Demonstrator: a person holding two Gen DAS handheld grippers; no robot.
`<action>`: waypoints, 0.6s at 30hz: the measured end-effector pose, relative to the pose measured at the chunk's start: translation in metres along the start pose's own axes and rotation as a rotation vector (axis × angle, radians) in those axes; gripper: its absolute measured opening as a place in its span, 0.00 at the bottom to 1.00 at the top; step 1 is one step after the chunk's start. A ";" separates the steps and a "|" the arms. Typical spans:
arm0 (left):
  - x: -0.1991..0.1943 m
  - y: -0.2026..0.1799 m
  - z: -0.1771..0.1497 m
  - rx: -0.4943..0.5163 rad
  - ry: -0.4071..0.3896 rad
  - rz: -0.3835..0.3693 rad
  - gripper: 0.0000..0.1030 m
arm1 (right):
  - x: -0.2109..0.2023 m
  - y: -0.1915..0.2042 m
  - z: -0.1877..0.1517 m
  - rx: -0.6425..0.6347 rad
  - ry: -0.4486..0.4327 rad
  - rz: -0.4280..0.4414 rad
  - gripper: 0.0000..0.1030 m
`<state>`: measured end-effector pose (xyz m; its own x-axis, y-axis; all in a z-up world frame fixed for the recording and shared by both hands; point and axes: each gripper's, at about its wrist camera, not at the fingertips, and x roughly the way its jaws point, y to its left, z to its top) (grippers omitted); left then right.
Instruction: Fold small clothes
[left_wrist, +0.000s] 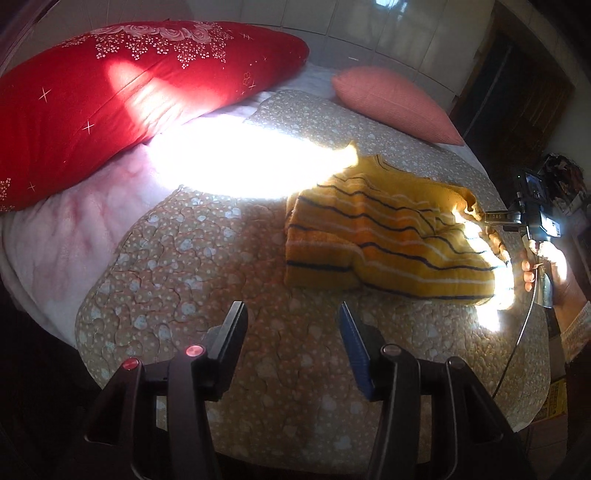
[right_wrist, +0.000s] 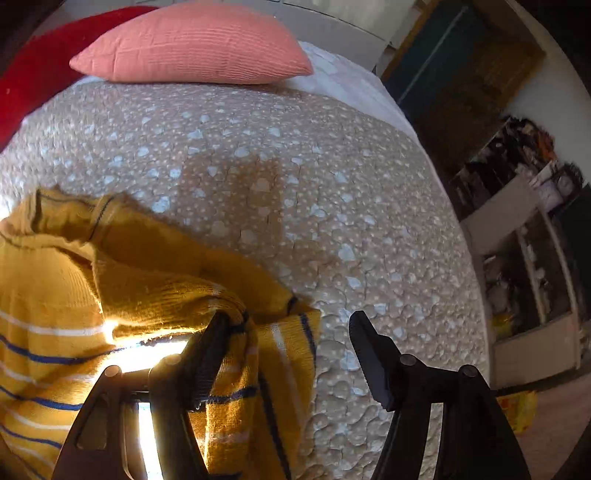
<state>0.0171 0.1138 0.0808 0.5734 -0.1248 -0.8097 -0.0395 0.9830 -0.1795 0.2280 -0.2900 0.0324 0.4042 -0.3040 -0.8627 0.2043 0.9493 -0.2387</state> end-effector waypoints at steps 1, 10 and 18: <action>-0.001 -0.001 -0.001 -0.002 0.002 0.002 0.49 | -0.004 -0.008 -0.001 0.040 -0.007 0.024 0.67; -0.005 -0.007 -0.009 0.002 0.014 -0.035 0.49 | -0.067 -0.003 -0.024 -0.011 -0.122 0.064 0.67; -0.002 -0.002 -0.018 -0.007 0.034 -0.051 0.50 | -0.091 0.060 -0.037 -0.102 -0.165 0.391 0.66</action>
<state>0.0014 0.1098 0.0727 0.5467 -0.1796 -0.8179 -0.0167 0.9742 -0.2251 0.1705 -0.2029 0.0803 0.5726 0.0790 -0.8160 -0.0780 0.9961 0.0417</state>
